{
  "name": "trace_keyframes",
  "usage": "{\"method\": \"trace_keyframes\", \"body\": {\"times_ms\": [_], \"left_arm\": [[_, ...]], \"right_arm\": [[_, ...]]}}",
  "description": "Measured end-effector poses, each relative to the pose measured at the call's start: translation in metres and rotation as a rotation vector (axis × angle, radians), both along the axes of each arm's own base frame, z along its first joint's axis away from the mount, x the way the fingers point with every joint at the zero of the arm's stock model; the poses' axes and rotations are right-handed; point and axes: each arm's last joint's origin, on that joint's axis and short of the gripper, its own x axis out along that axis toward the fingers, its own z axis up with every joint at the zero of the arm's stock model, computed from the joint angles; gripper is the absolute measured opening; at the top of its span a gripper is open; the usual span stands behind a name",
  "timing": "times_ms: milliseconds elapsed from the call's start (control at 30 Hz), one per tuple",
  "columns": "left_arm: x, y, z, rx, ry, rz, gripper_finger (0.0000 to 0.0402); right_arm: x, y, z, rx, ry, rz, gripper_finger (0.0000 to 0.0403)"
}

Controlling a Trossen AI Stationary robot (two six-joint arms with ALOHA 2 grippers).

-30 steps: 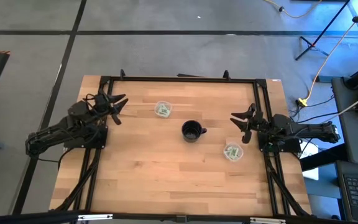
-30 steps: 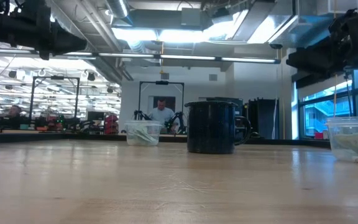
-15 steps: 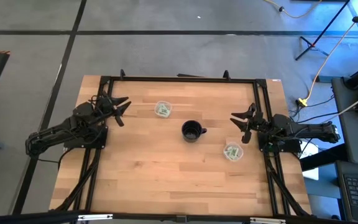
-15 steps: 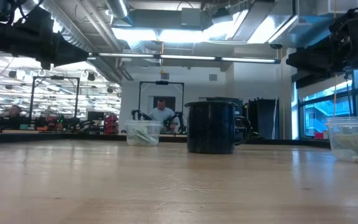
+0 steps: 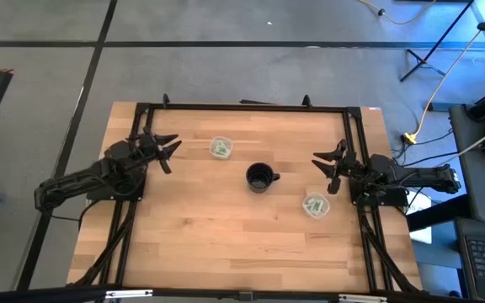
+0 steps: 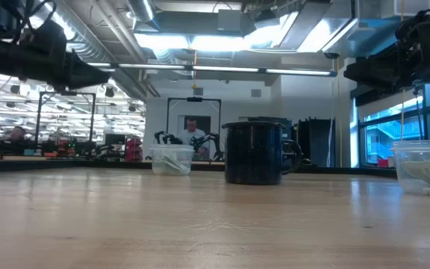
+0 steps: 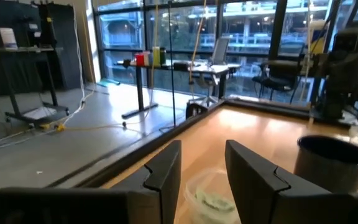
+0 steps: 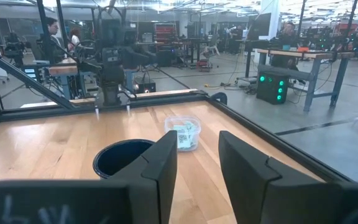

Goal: Pick and place items into bin
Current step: Return to Home Position

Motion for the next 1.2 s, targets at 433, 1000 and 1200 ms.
{"method": "trace_keyframes", "body": {"times_ms": [433, 1000, 1200], "left_arm": [[0.0022, 0.0009, -0.0073, -0.001, 0.024, 0.000, 0.0120], [0.0022, 0.0009, -0.0073, -0.001, 0.024, 0.000, 0.0118], [0.0022, 0.0009, -0.0074, -0.001, 0.025, 0.000, 0.0116]], "right_arm": [[0.0000, 0.0000, 0.0001, -0.002, 0.000, 0.000, 0.0122], [0.0000, 0.0000, 0.0001, -0.004, 0.001, -0.001, 0.0122], [0.0000, 0.0000, 0.0002, -0.005, 0.001, -0.001, 0.0122]]}}
